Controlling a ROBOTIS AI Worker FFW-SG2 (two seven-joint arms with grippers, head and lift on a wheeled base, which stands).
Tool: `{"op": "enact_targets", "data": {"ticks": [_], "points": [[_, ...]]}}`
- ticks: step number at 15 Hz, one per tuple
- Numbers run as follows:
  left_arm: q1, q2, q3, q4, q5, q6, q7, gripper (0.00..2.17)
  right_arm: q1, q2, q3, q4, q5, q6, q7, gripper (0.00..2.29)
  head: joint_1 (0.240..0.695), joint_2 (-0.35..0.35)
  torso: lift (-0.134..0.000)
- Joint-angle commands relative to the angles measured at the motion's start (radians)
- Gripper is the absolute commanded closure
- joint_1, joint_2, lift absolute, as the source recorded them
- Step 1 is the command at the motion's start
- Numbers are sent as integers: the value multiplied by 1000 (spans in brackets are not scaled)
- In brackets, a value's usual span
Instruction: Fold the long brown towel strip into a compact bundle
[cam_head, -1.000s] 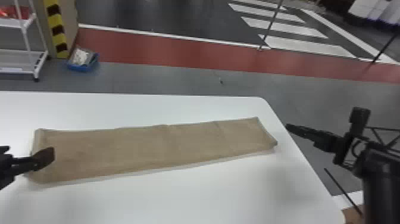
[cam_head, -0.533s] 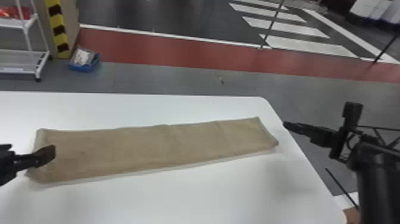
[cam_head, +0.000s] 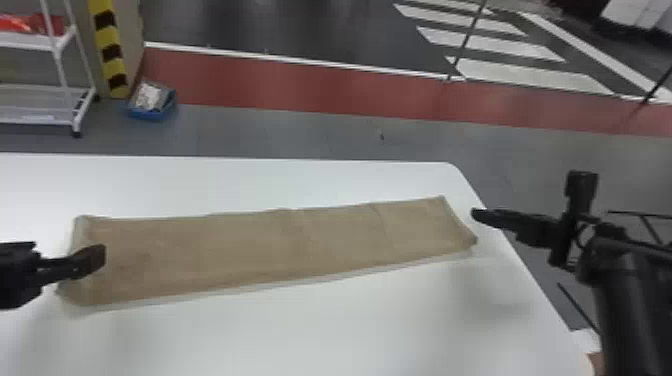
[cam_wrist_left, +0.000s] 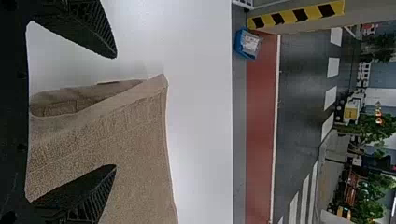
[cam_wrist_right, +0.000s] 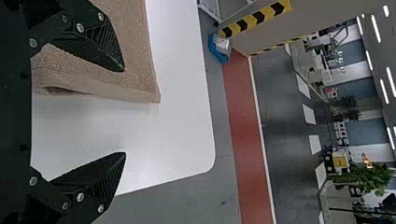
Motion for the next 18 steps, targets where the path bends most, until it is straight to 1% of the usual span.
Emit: {"op": "enact_targets", "data": {"ticks": [1,2,3,4,6,8,9,10,12,14,16,17,18], "points": [[-16,4,-1,28,-5,0,0,39,2,26,34,5,8,-46,-26,286,695,-287,-125],[-23,6,-3,44,0,0,0,39,5,43,34,5,9,-74,-52,286,695,-276,-125],[-26,9,-1,55,7,0,0,39,5,48,42,13,14,-74,-69,286,695,-268,-125],[-33,15,-1,67,9,0,1,39,3,49,65,24,14,-86,-81,286,695,-261,-125],[-54,21,-17,92,0,0,1,39,-8,52,89,39,20,-86,-132,286,695,-250,-125],[-82,24,-24,121,-8,0,0,49,-26,54,111,65,26,-86,-153,286,695,-239,-125],[-88,24,-27,129,-8,0,0,90,-29,55,115,70,29,-83,-153,296,695,-237,-125],[-89,24,-27,130,-8,0,0,117,-29,55,117,70,29,-83,-152,353,695,-233,-125],[-89,26,-27,130,-10,3,-10,178,-37,55,123,76,31,-68,-147,380,695,-228,-125],[-86,26,-27,129,-10,37,-10,194,-43,55,132,79,44,-40,-133,380,695,-225,-125],[-80,32,-27,124,-8,40,-10,198,-46,54,130,79,44,-22,-121,468,695,-222,-125],[-80,35,-27,124,-10,43,-13,211,-47,52,130,79,46,-19,-118,475,695,-220,-125],[-80,40,-27,124,-10,43,-16,259,-47,52,130,77,46,-13,-115,515,695,-219,-125]]}}
